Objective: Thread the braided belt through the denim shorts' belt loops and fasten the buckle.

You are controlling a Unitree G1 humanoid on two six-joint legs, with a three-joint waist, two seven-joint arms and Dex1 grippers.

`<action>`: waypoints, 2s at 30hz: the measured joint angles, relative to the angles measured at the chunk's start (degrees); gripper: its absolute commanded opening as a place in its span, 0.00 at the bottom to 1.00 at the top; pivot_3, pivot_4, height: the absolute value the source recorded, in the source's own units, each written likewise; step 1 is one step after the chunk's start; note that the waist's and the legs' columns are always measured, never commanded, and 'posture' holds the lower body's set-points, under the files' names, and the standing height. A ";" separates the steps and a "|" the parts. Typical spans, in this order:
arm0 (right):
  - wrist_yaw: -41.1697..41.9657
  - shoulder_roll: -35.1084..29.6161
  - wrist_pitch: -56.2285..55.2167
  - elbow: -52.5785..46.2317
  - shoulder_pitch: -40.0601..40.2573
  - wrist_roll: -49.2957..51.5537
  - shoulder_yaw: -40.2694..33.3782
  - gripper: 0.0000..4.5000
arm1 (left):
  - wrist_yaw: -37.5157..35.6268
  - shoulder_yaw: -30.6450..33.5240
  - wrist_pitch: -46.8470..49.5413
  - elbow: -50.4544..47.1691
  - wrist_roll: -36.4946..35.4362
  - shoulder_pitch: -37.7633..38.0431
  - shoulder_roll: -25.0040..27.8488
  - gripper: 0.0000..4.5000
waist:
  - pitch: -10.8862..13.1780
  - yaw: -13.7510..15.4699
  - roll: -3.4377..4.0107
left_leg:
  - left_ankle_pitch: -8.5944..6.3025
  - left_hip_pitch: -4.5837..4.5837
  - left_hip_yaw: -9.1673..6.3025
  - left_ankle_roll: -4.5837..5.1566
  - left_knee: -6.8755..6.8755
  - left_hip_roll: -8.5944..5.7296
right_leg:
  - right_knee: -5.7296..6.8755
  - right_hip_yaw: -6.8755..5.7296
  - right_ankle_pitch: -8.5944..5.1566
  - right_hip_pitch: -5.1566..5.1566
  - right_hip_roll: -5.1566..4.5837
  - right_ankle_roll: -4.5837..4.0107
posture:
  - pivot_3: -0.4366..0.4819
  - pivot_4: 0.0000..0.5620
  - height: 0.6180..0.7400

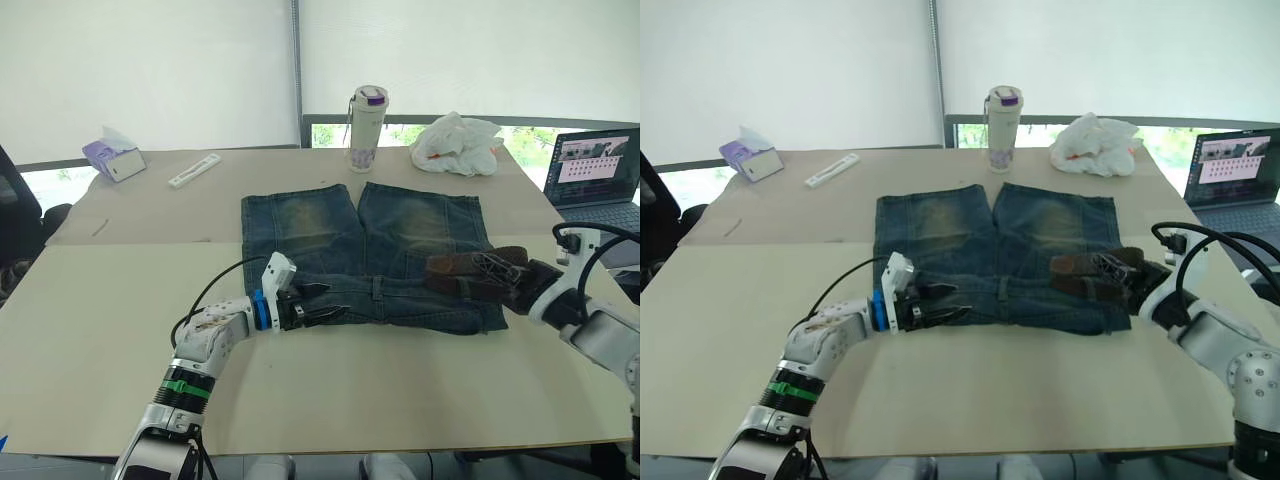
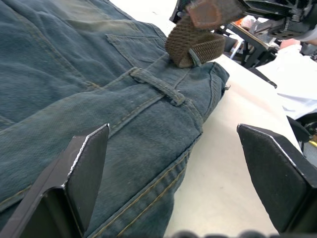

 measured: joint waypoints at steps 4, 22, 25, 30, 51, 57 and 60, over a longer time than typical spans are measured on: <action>2.62 0.70 1.09 -3.69 1.83 -1.97 4.93 0.00 | -0.21 -0.27 -0.01 0.00 0.11 0.00 -0.43 0.97 | -0.02 -0.15 0.04 | 0.00 0.00 -0.02 0.00 0.01 0.00 | 0.03 0.02 0.00 -0.01 0.00 0.01 | 0.48 0.27 1.00; 0.93 8.26 1.11 -4.55 2.32 -1.64 4.05 0.00 | -0.08 -0.29 0.05 -0.34 0.13 0.31 -1.29 0.97 | -0.04 0.09 0.03 | 0.00 0.03 -0.09 0.00 0.01 0.00 | 0.04 0.00 0.00 -0.02 0.01 0.01 | 0.48 0.27 1.00; -4.74 11.66 0.88 -3.73 1.56 -4.60 4.65 0.00 | 0.00 -0.29 0.08 -0.35 0.14 0.31 -1.31 0.97 | -0.06 0.27 0.06 | 0.00 -0.02 -0.10 0.00 0.01 -0.03 | 0.03 0.00 0.00 -0.05 -0.05 0.01 | 0.48 0.27 1.00; -8.91 14.83 0.91 -3.43 1.02 -6.69 5.99 0.00 | 0.15 -0.27 0.10 -0.36 0.14 0.32 -1.23 0.97 | -0.07 0.27 0.07 | 0.00 0.02 -0.12 0.00 0.05 -0.04 | 0.04 0.03 0.00 -0.04 -0.07 0.01 | 0.48 0.27 1.00; -23.95 26.56 2.06 4.86 -7.45 4.85 4.54 0.00 | 1.75 2.45 -7.08 -0.27 0.52 0.29 -3.74 0.97 | -0.12 -1.18 0.16 | 0.00 0.03 -0.14 0.01 0.01 0.01 | 0.11 0.04 0.02 -0.08 0.00 -0.03 | 0.48 0.27 1.00; -24.32 25.38 2.61 5.00 -7.96 8.33 4.24 0.00 | 3.82 4.62 -12.12 4.84 2.52 -1.24 -4.51 0.97 | -0.12 -1.12 0.16 | 0.01 0.03 -0.11 0.01 0.02 -0.03 | 0.11 0.05 0.02 -0.07 -0.01 -0.02 | 0.48 0.27 1.00; -24.68 25.39 2.61 5.44 -8.55 8.45 4.52 0.00 | 3.55 4.55 -13.59 7.17 3.66 -1.29 -4.52 0.97 | -0.12 -1.16 0.16 | 0.01 0.02 -0.09 0.01 0.02 -0.02 | 0.11 0.03 0.02 -0.07 -0.01 -0.02 | 0.48 0.27 1.00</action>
